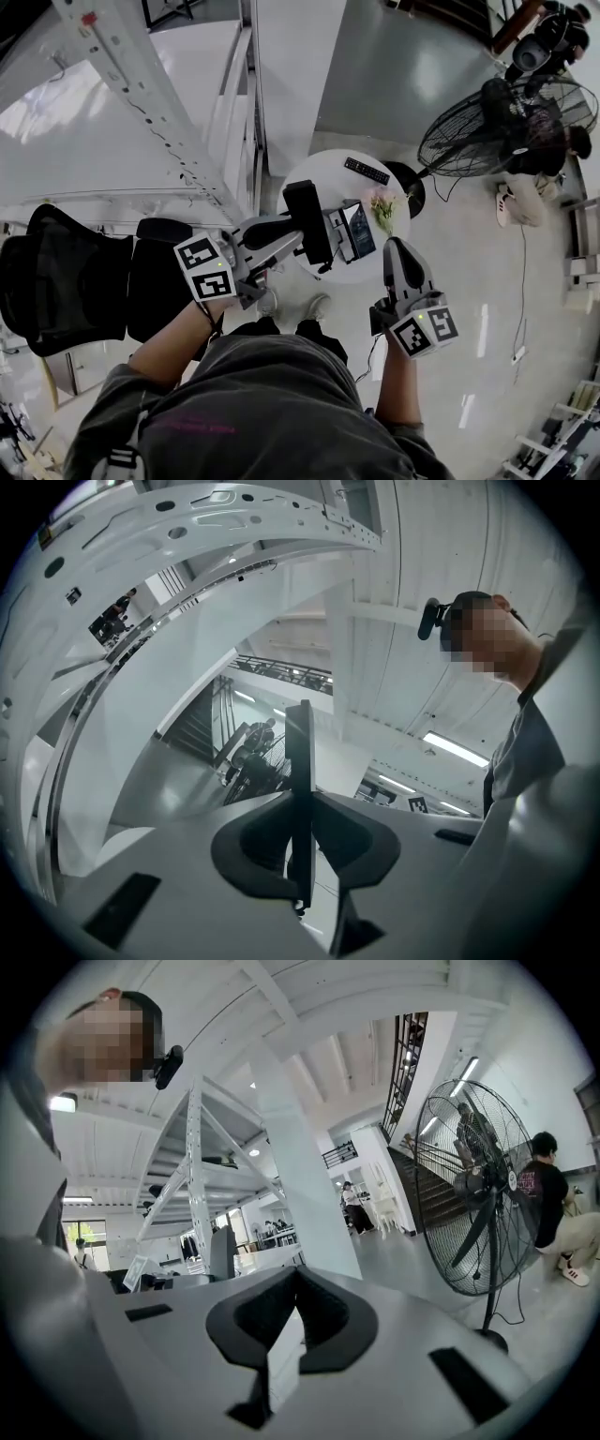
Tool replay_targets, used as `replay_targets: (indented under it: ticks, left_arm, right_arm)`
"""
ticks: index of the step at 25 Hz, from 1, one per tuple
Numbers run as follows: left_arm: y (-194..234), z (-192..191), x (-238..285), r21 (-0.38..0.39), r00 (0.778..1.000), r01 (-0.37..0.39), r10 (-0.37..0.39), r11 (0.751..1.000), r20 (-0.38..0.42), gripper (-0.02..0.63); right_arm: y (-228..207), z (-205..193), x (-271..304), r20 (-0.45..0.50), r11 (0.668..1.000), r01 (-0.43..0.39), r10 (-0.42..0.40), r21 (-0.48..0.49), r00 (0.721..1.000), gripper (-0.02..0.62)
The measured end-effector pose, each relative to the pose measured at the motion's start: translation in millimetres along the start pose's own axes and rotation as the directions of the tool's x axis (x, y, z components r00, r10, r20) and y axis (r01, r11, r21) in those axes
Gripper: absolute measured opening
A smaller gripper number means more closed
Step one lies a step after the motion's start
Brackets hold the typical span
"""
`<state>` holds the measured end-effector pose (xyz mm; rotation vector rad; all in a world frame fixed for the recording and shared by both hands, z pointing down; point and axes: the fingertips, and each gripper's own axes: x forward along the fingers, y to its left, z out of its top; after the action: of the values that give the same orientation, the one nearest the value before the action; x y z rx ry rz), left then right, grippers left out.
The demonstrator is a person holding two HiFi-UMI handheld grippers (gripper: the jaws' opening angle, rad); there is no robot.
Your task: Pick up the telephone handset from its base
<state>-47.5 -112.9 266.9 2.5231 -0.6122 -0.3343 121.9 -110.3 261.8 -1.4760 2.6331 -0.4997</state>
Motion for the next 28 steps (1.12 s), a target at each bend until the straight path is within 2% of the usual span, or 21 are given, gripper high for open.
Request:
replay_targets:
  ticks: [8,28]
  left_arm:
    - [-6,9,-4,0.013,1.0,0.024,-0.024,1.0,0.007,0.074]
    - [4,4,-3,-0.012,1.0,0.022,-0.022,1.0,0.001,0.074]
  right_arm:
    - [11,9,-4,0.025,1.0,0.007,-0.006,-0.018,1.0,0.018]
    - [12,3,5,-0.001,1.0,0.004,-0.004,-0.019,1.0,0.018]
